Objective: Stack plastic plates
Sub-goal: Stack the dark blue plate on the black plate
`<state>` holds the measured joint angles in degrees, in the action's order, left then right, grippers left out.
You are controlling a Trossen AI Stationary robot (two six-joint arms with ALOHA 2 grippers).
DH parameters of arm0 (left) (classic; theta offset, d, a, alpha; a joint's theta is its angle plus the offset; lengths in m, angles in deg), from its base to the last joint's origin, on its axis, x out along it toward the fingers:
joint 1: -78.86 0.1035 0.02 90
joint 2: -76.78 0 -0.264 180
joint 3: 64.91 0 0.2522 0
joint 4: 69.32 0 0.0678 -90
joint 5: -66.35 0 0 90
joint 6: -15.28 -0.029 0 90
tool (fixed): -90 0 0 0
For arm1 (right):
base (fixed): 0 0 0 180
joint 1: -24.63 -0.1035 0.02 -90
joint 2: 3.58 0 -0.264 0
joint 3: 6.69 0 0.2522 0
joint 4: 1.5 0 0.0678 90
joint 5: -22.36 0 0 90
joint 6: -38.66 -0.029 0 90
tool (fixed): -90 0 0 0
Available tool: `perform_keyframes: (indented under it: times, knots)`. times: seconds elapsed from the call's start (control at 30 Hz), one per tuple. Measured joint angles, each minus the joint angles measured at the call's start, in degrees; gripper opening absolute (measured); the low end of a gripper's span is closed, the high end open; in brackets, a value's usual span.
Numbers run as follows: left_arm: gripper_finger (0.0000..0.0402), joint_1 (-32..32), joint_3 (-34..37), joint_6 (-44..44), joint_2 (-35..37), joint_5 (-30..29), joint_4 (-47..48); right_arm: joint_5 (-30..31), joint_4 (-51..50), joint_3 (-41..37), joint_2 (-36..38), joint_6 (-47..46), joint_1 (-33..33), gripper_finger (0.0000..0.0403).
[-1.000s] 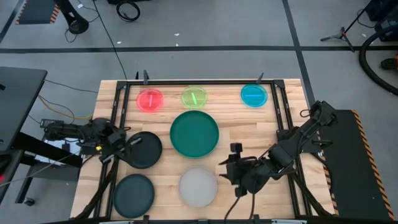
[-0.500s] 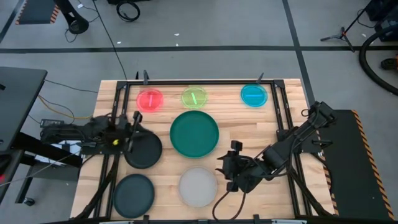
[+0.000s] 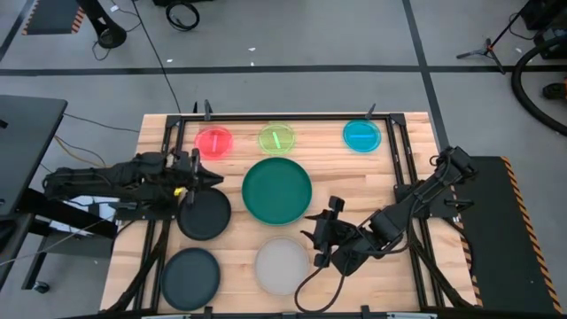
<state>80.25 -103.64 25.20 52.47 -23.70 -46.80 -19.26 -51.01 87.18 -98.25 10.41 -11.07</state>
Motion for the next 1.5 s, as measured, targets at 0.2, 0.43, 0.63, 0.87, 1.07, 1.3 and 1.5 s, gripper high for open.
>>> perform_keyframes:
  times: [0.2,0.43,0.63,0.87,1.07,1.3,1.5]
  knots:
    - [0.0038,-4.1,-9.3,5.9,-7.1,9.8,9.6,-2.5,2.1,0.0,-2.7,3.8,1.6,0.0183]
    - [0.0038,-19.6,-16.0,9.3,-16.4,11.1,1.9,-1.9,2.6,0.0,-2.7,8.3,2.2,0.0183]
    - [0.0036,-31.4,-18.4,20.7,-23.1,2.0,10.1,-1.5,2.5,0.0,-2.7,11.9,3.8,0.0183]
    - [0.0016,-36.3,-29.6,40.0,-31.0,-3.3,44.5,-2.3,-1.7,0.0,-2.2,19.5,11.7,0.0183]
    - [0.0024,-40.8,-31.7,56.6,-35.3,3.2,56.4,-3.1,0.4,0.0,-1.3,30.7,20.2,0.0183]
    - [0.0111,-45.5,-31.7,69.2,-38.0,8.7,56.5,-6.1,1.1,5.3,0.6,35.4,25.7,0.0184]
    - [0.0206,-50.2,-31.7,76.7,-40.5,7.7,55.5,-21.3,0.0,12.3,3.9,22.4,27.7,0.0190]
